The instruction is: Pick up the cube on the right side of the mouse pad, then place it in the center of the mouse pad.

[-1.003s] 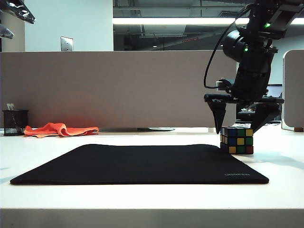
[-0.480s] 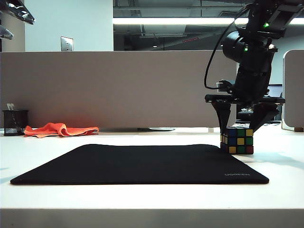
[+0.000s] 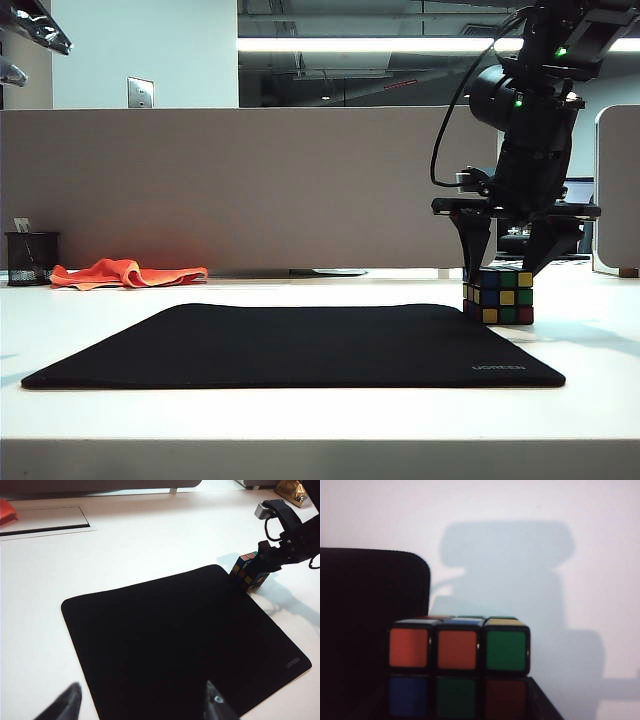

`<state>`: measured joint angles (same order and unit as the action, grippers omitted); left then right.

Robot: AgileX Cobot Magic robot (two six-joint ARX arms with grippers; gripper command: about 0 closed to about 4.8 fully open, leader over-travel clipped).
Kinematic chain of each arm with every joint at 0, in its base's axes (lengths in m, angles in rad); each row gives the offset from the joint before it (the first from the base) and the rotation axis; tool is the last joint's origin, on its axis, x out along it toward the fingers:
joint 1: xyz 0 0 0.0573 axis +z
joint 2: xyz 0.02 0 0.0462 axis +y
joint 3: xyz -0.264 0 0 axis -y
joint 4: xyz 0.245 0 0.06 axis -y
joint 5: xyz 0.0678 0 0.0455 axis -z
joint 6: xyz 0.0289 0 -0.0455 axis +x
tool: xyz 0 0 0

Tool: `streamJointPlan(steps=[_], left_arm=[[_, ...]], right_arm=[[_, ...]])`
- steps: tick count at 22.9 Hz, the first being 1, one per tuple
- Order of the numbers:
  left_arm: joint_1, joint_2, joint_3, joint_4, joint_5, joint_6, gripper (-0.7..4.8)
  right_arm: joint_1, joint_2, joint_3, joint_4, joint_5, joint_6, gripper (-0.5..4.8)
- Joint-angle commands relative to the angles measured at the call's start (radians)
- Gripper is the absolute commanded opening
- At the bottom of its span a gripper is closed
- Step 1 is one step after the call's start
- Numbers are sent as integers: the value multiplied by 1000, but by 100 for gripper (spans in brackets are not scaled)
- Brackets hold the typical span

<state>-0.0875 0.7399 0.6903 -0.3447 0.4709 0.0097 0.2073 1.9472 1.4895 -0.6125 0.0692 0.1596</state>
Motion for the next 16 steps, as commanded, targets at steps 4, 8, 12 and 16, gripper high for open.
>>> streamJointPlan(steps=[4, 8, 12, 16], left_arm=[[-19, -2, 8, 2, 5, 2, 312], [-26, -2, 8, 2, 5, 5, 312], [-26, -3, 8, 2, 5, 5, 312], [-34, -2, 8, 2, -7, 11, 312]], right_arm=[[-2, -74, 79, -102, 11, -3, 260], [-1, -161, 87, -99, 10, -3, 260], [4, -320, 87, -102, -21, -8, 260], [47, -419, 87, -70, -24, -6, 261]])
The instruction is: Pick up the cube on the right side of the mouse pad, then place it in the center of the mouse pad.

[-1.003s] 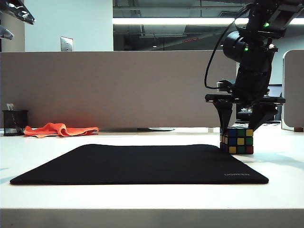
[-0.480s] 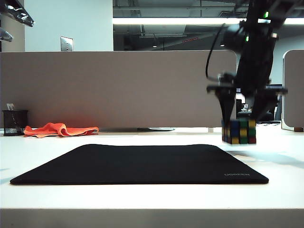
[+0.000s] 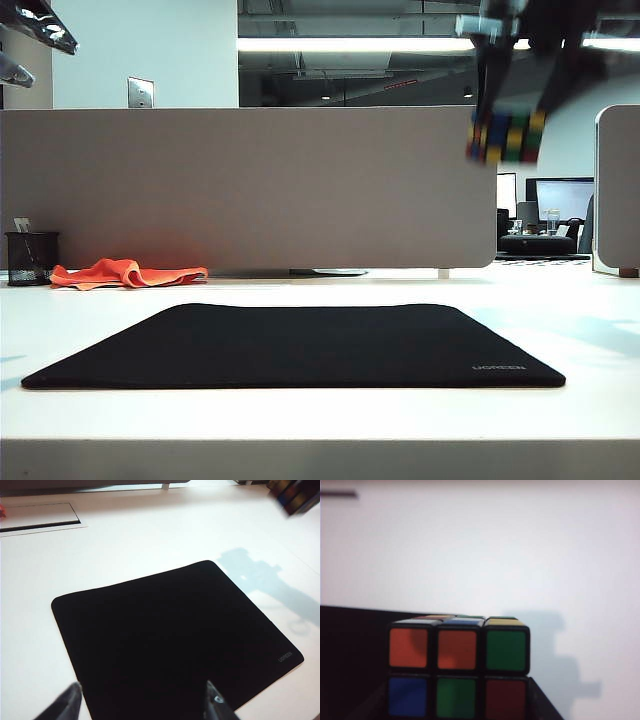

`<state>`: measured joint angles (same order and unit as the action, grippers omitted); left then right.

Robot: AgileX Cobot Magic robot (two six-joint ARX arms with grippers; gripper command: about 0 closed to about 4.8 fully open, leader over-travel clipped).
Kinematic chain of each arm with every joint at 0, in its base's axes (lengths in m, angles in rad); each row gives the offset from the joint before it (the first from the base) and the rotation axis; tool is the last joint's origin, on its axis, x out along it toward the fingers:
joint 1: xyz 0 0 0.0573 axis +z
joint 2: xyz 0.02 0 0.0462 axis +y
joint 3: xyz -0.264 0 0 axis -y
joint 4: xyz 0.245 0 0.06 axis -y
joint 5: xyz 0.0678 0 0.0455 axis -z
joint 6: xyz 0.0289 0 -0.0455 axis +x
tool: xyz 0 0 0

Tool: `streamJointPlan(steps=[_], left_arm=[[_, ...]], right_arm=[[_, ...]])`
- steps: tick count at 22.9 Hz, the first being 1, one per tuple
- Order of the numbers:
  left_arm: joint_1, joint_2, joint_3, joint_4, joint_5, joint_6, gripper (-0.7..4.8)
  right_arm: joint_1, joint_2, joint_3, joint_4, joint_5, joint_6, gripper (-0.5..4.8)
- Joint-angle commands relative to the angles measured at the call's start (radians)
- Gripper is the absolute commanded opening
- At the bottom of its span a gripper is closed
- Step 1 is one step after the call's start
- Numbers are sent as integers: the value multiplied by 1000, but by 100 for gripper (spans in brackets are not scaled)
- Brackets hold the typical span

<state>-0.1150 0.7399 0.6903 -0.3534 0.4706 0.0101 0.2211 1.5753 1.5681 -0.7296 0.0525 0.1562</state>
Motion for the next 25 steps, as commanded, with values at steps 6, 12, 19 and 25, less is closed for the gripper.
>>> streamJointPlan(steps=[6, 12, 19, 25], left_arm=[[-6, -2, 8, 9, -6, 16, 312], [-6, -3, 8, -37, -6, 16, 312], [-5, -3, 8, -45, -7, 20, 312], [-5, -3, 8, -41, -55, 20, 312]], right_arm=[[245, -39, 79, 129, 21, -4, 262], [345, 190, 132, 119, 20, -3, 262], [370, 377, 132, 56, 8, -3, 262], [372, 409, 130, 109, -57, -4, 265]])
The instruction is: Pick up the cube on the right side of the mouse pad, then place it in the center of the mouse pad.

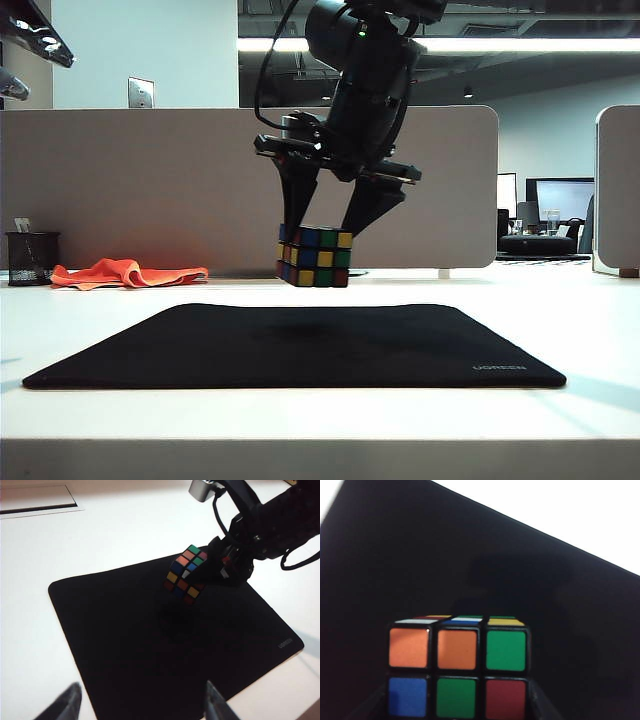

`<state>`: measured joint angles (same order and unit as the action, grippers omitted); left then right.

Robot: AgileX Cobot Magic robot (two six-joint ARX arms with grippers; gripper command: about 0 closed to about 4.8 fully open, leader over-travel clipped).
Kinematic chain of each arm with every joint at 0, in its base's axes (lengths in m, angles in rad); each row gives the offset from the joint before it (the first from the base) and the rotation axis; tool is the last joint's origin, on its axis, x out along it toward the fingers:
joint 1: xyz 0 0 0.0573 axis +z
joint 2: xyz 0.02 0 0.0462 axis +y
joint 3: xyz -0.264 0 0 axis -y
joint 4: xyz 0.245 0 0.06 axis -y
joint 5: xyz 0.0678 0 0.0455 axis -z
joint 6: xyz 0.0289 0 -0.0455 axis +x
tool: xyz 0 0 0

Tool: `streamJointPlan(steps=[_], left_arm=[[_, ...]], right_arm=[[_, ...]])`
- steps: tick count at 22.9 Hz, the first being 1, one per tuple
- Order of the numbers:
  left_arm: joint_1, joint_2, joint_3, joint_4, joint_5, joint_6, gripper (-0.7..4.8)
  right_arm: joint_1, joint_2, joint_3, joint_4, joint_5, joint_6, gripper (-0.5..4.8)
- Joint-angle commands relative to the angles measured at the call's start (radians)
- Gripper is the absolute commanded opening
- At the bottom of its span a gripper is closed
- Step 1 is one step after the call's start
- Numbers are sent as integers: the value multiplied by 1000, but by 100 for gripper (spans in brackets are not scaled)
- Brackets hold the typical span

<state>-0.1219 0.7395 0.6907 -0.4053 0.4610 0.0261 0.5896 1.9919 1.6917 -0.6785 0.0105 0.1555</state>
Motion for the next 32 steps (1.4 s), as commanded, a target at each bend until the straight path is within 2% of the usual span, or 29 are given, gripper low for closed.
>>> streamJointPlan(steps=[1, 3, 8, 10, 12, 16, 18, 19, 20, 22, 25, 28, 29, 30, 31, 32], left_arm=[[3, -2, 7, 11, -47, 4, 312], [3, -2, 7, 11, -54, 4, 312], [3, -2, 7, 11, -56, 4, 312], [3, -2, 7, 11, -56, 3, 312], [3, -2, 7, 11, -56, 3, 312], [3, -2, 7, 11, -56, 3, 312], [3, -2, 7, 11, -56, 3, 312], [3, -2, 7, 11, -56, 3, 312], [3, -2, 7, 11, -56, 3, 309], [3, -2, 7, 11, -56, 3, 309], [3, -2, 7, 11, -56, 3, 309], [2, -2, 7, 11, -55, 3, 308], [2, -3, 7, 11, -56, 3, 287], [2, -4, 7, 11, -56, 1, 226], [2, -6, 7, 11, -55, 0, 85], [2, -10, 7, 11, -55, 0, 40]], right_arm=[[4, -7, 6, 63, -18, -3, 267], [4, -7, 6, 67, -32, -4, 328], [4, -7, 6, 66, -32, -3, 329], [4, -7, 6, 60, -31, -3, 357], [4, -7, 6, 50, -31, -3, 414], [4, -7, 6, 50, -32, -3, 421], [4, -8, 7, 51, -32, -3, 324], [3, -8, 8, 48, -31, -3, 237], [3, -10, 8, 42, -29, -3, 118], [1, -18, 8, 27, -28, -13, 1], [-1, -50, 8, 29, -17, -51, -7], [-9, -126, 8, 71, 87, -90, -7], [-10, -160, 8, 78, 133, -97, -7], [-13, -183, 8, 78, 156, -99, -7], [-14, -221, 8, 75, 183, -113, -7], [-14, -245, 8, 73, 199, -120, -7]])
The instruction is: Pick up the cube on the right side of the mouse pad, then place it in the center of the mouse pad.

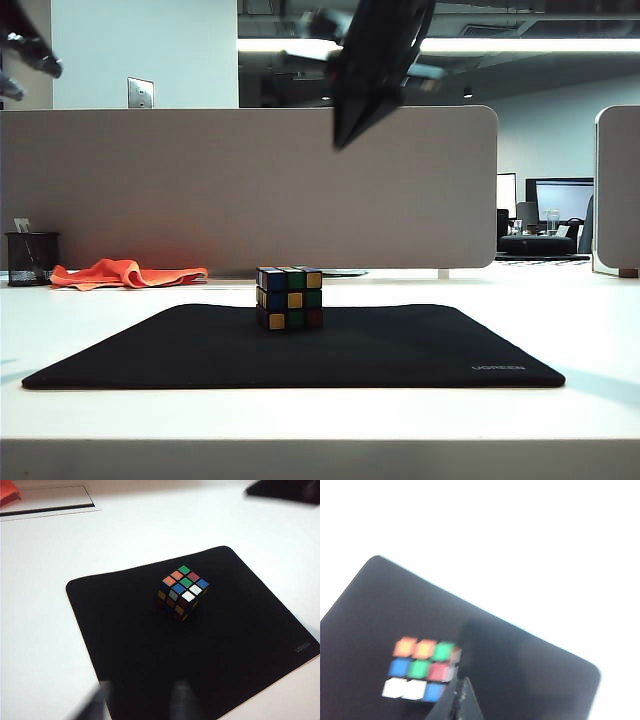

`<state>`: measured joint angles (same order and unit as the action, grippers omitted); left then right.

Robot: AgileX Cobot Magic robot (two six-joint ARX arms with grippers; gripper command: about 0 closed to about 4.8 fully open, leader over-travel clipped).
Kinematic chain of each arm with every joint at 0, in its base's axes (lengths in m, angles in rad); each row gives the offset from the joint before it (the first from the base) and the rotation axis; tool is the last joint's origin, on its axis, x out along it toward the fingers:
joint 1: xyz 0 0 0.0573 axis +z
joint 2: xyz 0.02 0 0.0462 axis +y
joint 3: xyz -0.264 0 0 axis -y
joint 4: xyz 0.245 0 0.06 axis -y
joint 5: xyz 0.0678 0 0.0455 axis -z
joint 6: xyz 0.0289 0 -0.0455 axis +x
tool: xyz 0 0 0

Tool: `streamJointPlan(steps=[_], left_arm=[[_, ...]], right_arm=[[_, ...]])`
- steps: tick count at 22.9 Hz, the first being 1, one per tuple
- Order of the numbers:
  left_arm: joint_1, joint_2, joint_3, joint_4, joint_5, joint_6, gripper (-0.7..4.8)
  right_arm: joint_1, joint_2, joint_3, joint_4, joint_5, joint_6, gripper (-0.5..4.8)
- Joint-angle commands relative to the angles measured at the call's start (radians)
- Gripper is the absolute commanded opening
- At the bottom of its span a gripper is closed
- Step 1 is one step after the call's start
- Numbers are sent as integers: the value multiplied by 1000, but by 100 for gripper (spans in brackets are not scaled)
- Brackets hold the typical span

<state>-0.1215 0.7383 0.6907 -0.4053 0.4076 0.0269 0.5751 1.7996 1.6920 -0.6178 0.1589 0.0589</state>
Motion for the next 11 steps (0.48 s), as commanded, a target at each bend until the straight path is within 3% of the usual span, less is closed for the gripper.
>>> streamJointPlan(steps=[1, 11], left_arm=[[2, -11, 7, 14, -2, -1, 33], [0, -57, 7, 18, -29, 0, -5]], right_arm=[[1, -78, 7, 14, 53, -36, -7], [-60, -352, -23, 30, 98, -97, -7]])
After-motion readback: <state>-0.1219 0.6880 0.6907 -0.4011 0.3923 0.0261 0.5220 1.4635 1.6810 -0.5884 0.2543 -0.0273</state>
